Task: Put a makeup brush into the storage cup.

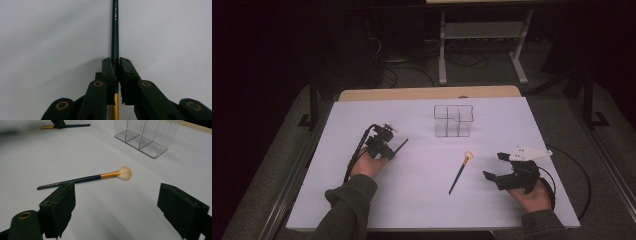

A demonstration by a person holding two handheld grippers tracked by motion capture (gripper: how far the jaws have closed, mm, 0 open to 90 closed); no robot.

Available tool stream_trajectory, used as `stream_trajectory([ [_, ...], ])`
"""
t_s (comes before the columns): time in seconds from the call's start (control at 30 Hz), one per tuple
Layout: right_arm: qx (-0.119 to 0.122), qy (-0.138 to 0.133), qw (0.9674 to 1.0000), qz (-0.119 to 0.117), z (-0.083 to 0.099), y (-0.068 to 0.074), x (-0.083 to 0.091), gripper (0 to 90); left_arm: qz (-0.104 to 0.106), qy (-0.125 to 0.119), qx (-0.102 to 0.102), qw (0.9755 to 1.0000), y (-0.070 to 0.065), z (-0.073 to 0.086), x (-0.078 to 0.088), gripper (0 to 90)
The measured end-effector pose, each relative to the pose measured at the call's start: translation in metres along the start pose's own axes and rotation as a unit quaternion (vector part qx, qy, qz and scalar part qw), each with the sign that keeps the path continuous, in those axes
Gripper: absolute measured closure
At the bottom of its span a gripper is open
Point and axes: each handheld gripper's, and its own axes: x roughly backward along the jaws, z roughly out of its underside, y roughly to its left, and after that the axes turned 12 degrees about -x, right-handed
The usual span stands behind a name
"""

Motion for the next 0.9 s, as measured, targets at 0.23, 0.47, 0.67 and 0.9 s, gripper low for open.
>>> stream_trajectory([
  [0.23,0.002,0.004,1.0000,0.001,0.000,0.001,-0.001,14.3,0.010,-0.007,-0.001,0.9999,0.003,0.002,0.000,83.1],
  [0.47,-0.001,0.010,0.9999,-0.002,0.000,0.002,-0.003,14.4,0.017,-0.017,-0.004,0.9997,0.007,0.006,0.007,83.2],
  [0.67,0.005,0.013,0.9999,-0.007,-0.001,0.005,-0.004,15.4,0.028,-0.027,-0.012,0.9992,0.009,0.011,0.014,83.2],
  [0.9,0.008,0.028,0.9995,-0.014,-0.006,0.008,-0.006,15.4,0.045,-0.045,-0.040,0.9972,0.008,0.016,0.029,83.2],
])
